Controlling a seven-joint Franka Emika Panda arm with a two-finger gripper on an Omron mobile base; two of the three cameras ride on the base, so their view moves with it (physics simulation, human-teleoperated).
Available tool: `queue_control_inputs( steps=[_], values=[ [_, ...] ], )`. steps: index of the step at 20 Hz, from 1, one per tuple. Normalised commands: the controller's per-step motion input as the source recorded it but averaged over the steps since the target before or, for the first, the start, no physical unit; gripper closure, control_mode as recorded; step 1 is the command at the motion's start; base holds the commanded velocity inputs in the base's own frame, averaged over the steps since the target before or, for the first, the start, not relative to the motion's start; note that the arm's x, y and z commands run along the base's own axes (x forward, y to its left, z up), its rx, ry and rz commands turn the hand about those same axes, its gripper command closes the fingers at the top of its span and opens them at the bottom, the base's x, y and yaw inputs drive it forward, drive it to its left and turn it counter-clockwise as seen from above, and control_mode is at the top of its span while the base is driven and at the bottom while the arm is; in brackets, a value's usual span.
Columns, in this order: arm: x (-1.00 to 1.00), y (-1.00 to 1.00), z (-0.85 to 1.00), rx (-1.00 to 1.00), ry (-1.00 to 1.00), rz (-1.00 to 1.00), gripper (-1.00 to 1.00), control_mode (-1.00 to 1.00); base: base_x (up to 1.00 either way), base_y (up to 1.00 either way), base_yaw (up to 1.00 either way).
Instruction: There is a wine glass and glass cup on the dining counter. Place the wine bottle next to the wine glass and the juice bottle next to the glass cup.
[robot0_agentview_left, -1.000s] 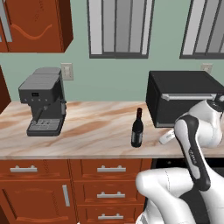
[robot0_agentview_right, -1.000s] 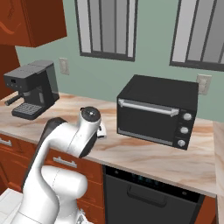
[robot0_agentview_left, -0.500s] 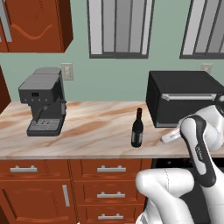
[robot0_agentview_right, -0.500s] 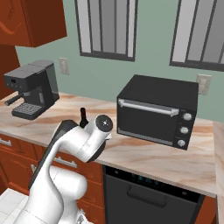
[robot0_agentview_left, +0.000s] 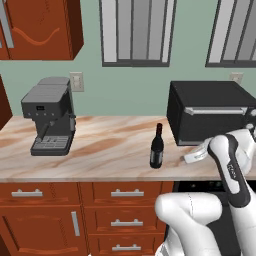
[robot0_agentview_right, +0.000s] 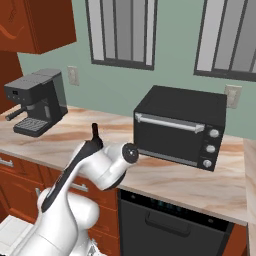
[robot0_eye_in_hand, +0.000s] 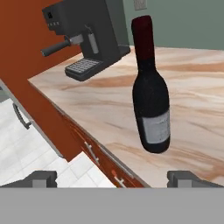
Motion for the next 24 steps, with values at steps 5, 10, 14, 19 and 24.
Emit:
queue_control_inputs(
  steps=[5,10,14,19,24],
  values=[
    [0.24,0.00,-0.06,0.01,0.00,0.12,-1.00,-1.00,0.00,0.00,0.00],
    [0.25,0.00,-0.02,0.00,0.00,0.12,-1.00,-1.00,0.00,0.00,0.00],
    [0.15,0.00,-0.02,0.00,0.00,0.05,-1.00,-1.00,0.00,0.00,0.00],
    [0.04,0.02,-0.01,0.00,0.00,0.01,-1.00,-1.00,0.00,0.00,0.00],
    [0.00,0.12,-0.02,0.00,-0.01,0.00,-1.00,-1.00,0.00,0.00,0.00]
  ],
)
